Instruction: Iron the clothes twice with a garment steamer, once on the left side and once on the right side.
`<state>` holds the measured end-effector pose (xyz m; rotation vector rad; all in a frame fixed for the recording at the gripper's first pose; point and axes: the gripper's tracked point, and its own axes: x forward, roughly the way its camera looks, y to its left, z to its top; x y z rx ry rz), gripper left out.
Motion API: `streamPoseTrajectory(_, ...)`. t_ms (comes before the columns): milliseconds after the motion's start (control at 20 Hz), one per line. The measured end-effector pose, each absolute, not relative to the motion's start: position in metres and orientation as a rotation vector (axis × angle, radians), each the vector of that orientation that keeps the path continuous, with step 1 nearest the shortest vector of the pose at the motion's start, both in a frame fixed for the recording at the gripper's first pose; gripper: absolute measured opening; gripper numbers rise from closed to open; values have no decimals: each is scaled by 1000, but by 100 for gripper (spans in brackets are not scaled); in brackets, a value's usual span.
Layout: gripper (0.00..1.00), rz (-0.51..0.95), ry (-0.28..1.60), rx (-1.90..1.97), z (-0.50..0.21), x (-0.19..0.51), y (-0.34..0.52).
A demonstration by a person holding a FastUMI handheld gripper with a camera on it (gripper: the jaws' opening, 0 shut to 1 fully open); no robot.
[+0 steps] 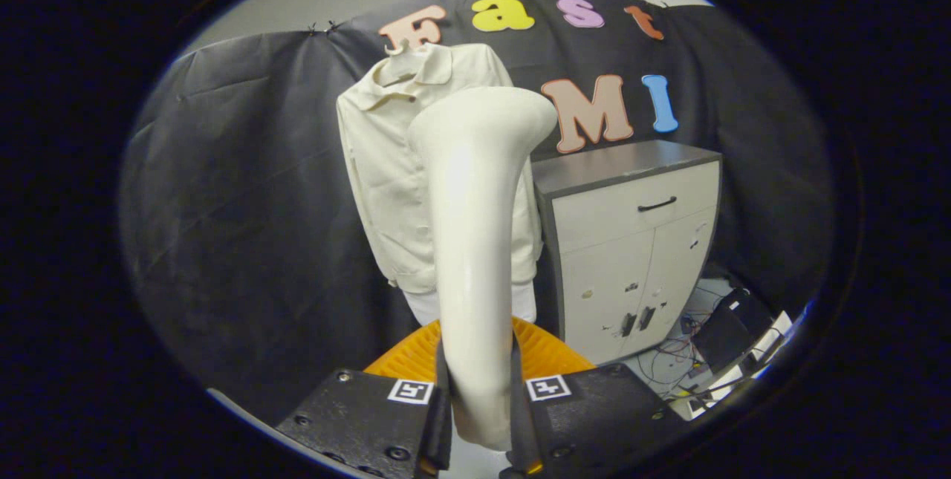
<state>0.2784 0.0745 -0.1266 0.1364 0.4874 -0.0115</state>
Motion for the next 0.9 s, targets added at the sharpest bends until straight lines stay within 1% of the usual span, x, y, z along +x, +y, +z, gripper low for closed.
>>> streamPoseTrajectory(250, 31, -11, 456, 100, -102, 222, 69)
streamPoseTrajectory(400, 31, 1, 430, 91, -91, 204, 57)
streamPoseTrajectory(900, 31, -9, 417, 97, -65, 144, -21)
